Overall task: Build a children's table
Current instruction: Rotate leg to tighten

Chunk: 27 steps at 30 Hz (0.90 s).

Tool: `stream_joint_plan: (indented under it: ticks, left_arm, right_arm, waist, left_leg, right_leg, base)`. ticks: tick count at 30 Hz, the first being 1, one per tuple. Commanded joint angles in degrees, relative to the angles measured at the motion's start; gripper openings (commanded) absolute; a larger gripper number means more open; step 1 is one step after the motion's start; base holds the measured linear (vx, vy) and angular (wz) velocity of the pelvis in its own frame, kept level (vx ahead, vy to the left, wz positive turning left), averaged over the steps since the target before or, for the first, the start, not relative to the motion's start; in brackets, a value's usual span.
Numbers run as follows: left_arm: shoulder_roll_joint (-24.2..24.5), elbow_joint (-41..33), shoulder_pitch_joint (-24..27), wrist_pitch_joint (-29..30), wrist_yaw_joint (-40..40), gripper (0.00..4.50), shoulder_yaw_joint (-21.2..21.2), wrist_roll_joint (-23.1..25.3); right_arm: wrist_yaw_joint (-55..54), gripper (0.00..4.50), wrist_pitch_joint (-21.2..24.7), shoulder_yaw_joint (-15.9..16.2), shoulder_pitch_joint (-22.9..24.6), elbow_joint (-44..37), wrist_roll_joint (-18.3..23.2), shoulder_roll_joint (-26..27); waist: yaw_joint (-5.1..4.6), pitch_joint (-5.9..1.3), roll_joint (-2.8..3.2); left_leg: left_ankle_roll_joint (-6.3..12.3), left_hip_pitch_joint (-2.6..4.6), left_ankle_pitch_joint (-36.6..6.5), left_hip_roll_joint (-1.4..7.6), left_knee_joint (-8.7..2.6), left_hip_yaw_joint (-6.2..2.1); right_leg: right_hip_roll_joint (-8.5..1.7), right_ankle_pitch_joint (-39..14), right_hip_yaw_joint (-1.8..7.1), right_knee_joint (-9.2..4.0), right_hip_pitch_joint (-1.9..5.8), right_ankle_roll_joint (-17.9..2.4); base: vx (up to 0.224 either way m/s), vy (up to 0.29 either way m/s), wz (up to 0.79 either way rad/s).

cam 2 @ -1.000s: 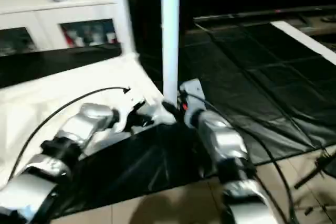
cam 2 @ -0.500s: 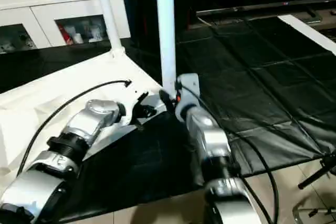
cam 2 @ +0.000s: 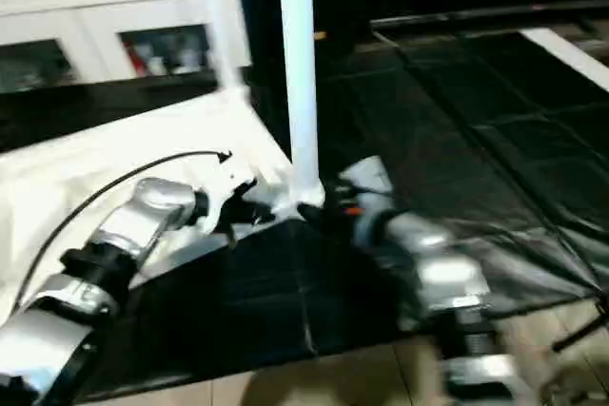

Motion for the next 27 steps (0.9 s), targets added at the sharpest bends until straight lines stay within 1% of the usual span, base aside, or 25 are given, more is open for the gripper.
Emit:
stream_joint_plan:
  ticks: [1, 3, 4, 5, 6, 7, 8, 9, 10, 11, 12, 13, 14, 17, 18, 19, 22, 25, 26, 27]
  left_arm:
    - [0.4, -1.5, 0.7, -2.4, -4.5, 0.00, -2.5, 0.5]
    - [1.5, -1.8, 1.2, -5.4, -8.9, 0.00, -4.2, 0.4]
    - [2.2, -2.2, 1.5, -6.9, -11.6, 0.00, -5.3, 0.5]
    - [2.5, -2.4, 1.6, -7.4, -12.9, 0.00, -5.8, 0.6]
    - [2.7, -2.4, 1.6, -7.8, -13.7, 0.00, -6.1, 0.6]
    - [2.8, -2.7, 1.6, -8.3, -15.0, 0.00, -6.4, 0.4]
    - [2.9, -2.9, 1.6, -8.4, -15.6, 0.00, -6.6, 0.4]
    - [2.9, -3.0, 1.6, -8.5, -15.9, 0.00, -6.7, 0.3]
    - [3.0, -3.2, 1.6, -8.8, -16.6, 0.00, -7.0, 0.3]
    - [3.0, -3.4, 1.5, -9.2, -17.2, 0.00, -7.4, 0.4]
    - [3.3, -3.7, 1.4, -10.1, -18.2, 0.00, -8.2, 1.0]
    - [3.4, -3.7, 1.4, -10.5, -18.5, 0.00, -8.4, 1.1]
    - [3.4, -3.8, 1.4, -11.0, -18.8, 0.00, -8.7, 1.3]
    - [3.4, -3.7, 1.3, -11.6, -19.2, 0.00, -8.9, 1.4]
    - [3.4, -3.8, 1.3, -11.7, -19.4, 0.00, -9.0, 1.5]
    - [3.3, -3.9, 1.3, -11.9, -19.6, 0.00, -9.1, 1.4]
    - [3.1, -4.2, 1.3, -11.7, -19.7, 0.00, -9.2, 1.3]
    - [3.3, -4.8, 1.6, -11.6, -20.0, 0.00, -9.4, 1.2]
    - [3.5, -4.9, 1.7, -11.8, -20.1, 0.00, -9.4, 1.2]
    - [3.6, -4.9, 1.7, -11.9, -20.2, 0.00, -9.4, 1.1]
  right_arm:
    - [4.8, 4.44, -1.1, 1.8, -0.2, -1.3, 0.4, -0.8]
    - [10.1, 4.44, -2.4, 3.2, -1.0, -1.3, 0.8, -3.5]
    - [13.2, 4.44, -3.5, 4.2, -1.8, -1.1, 0.8, -4.7]
    - [14.4, 4.44, -4.4, 4.8, -2.2, -0.8, 0.3, -5.2]
    - [15.3, 4.44, -5.1, 5.3, -2.5, -0.6, 0.2, -5.7]
    - [16.2, 4.44, -5.8, 6.3, -3.0, -0.1, -0.3, -5.9]
    - [17.0, 4.44, -6.3, 6.8, -3.3, 0.1, -0.4, -6.0]
    - [17.4, 4.44, -6.5, 7.0, -3.4, 0.3, -0.4, -6.0]
    - [18.5, 4.44, -6.8, 7.6, -3.7, 0.5, -0.4, -6.0]
    - [19.6, 4.44, -6.8, 8.0, -3.9, 0.7, -0.1, -5.9]
    - [21.6, 4.44, -5.9, 8.2, -4.4, 1.3, 0.8, -5.1]
    - [22.1, 4.26, -5.7, 8.2, -4.6, 1.5, 1.1, -4.9]
    - [23.0, 4.07, -5.7, 8.2, -5.0, 2.3, 1.7, -4.3]
    - [24.3, 4.02, -6.2, 8.8, -5.7, 3.7, 2.1, -3.7]
    - [25.2, 3.88, -6.6, 9.4, -6.1, 4.5, 2.1, -3.6]
    - [26.1, 3.64, -7.1, 10.0, -6.5, 5.4, 2.0, -3.5]
    - [26.9, 3.61, -7.5, 10.8, -7.0, 6.4, 1.6, -3.2]
    - [27.8, 3.24, -8.1, 11.2, -7.8, 8.4, 0.6, -3.0]
    - [28.1, 3.21, -8.2, 11.2, -8.1, 9.0, 0.4, -2.9]
    - [28.2, 3.21, -8.2, 11.1, -8.1, 9.1, 0.4, -2.9]
  waist:
    - [0.31, -3.80, -0.65]
    - [0.78, -3.81, -0.69]
    - [0.97, -3.79, -0.84]
    - [1.18, -3.85, -0.76]
    - [1.27, -3.85, -0.93]
    - [1.54, -3.74, -1.12]
    - [1.66, -3.83, -1.35]
    - [1.66, -3.83, -1.35]
    - [1.97, -3.78, -1.16]
    - [2.24, -3.86, -1.28]
    - [2.33, -3.88, -1.29]
    - [2.46, -4.00, -1.30]
    - [2.55, -4.04, -1.27]
    - [2.82, -4.11, -1.24]
    - [2.85, -4.07, -1.25]
    - [2.98, -4.05, -1.33]
    - [3.33, -4.07, -1.42]
    - [3.49, -4.15, -1.50]
    - [3.50, -4.17, -1.38]
    - [3.49, -4.20, -1.43]
  left_leg:
    - [8.03, -1.05, -2.9, 0.85, -3.34, 0.73]
    - [7.47, -1.02, -3.7, 0.85, -3.39, 0.78]
    - [7.42, -0.97, -3.8, 0.96, -3.47, 0.74]
    - [7.46, -0.87, -3.9, 1.04, -3.44, 0.79]
    - [7.41, -0.85, -3.7, 1.12, -3.46, 0.77]
    - [7.17, -0.80, -4.0, 1.20, -3.53, 0.83]
    - [7.02, -0.79, -3.8, 1.20, -3.53, 0.81]
    - [7.02, -0.79, -3.8, 1.20, -3.53, 0.81]
    - [6.83, -0.72, -3.7, 1.34, -3.55, 0.81]
    - [6.85, -0.56, -3.2, 1.39, -3.51, 0.85]
    - [6.92, -0.57, -3.1, 1.41, -3.51, 0.85]
    - [7.23, -0.83, -2.5, 1.43, -3.45, 0.76]
    - [7.47, -0.79, -2.0, 1.41, -3.36, 0.80]
    - [7.61, -0.77, -1.1, 1.43, -3.28, 0.80]
    - [7.51, -0.75, -1.2, 1.43, -3.30, 0.83]
    - [7.33, -0.79, -1.5, 1.37, -3.26, 0.92]
    - [6.74, -0.71, -1.6, 1.45, -3.35, 0.88]
    - [6.73, -0.75, -0.9, 1.43, -3.26, 0.88]
    - [6.77, -0.77, -0.7, 1.42, -3.22, 0.87]
    - [6.85, -0.81, -0.5, 1.40, -3.16, 0.88]
  right_leg:
    - [-2.50, -9.4, 3.12, -2.93, 4.34, -11.9]
    - [-2.52, -11.5, 3.12, -3.12, 4.33, -11.4]
    - [-2.57, -11.8, 3.15, -3.12, 4.27, -11.4]
    - [-2.54, -11.7, 3.23, -3.04, 4.15, -11.4]
    - [-2.57, -11.6, 3.25, -2.97, 4.08, -11.4]
    - [-2.57, -12.3, 3.29, -3.03, 3.96, -11.3]
    - [-2.62, -12.4, 3.30, -2.89, 4.04, -11.3]
    - [-2.62, -12.4, 3.30, -2.89, 4.04, -11.3]
    - [-2.68, -12.8, 3.36, -2.85, 3.88, -11.3]
    - [-2.64, -12.2, 3.42, -2.81, 3.74, -11.5]
    - [-2.65, -11.8, 3.43, -2.67, 3.76, -11.7]
    - [-2.73, -10.8, 3.43, -2.39, 3.93, -12.0]
    - [-2.74, -10.0, 3.41, -2.35, 3.83, -12.3]
    - [-2.75, -9.4, 3.42, -2.21, 3.79, -12.4]
    - [-2.69, -9.7, 3.41, -2.28, 3.77, -12.3]
    - [-2.74, -10.3, 3.43, -2.38, 3.81, -12.1]
    - [-2.76, -11.4, 3.45, -2.39, 3.77, -11.6]
    - [-2.77, -10.7, 3.46, -2.22, 3.76, -11.7]
    - [-2.73, -10.5, 3.46, -2.19, 3.75, -11.7]
    - [-2.75, -10.3, 3.47, -2.13, 3.77, -11.7]
  base:
    - [0.000, 0.000, 0.00]
    - [0.000, 0.000, 0.00]
    - [0.000, 0.000, 0.00]
    - [0.000, 0.000, 0.00]
    - [0.000, 0.000, 0.00]
    - [0.000, 0.000, 0.00]
    - [0.000, 0.000, 0.00]
    - [0.000, 0.000, 0.00]
    - [0.000, 0.000, 0.00]
    - [0.000, 0.000, 0.00]
    - [0.000, 0.000, 0.00]
    - [0.000, 0.000, 0.00]
    - [0.000, 0.000, 0.00]
    - [0.000, 0.000, 0.00]
    - [0.000, 0.000, 0.00]
    - [0.000, 0.000, 0.00]
    - [0.000, 0.000, 0.00]
    - [0.000, 0.000, 0.00]
    - [0.000, 0.000, 0.00]
    - [0.000, 0.000, 0.00]
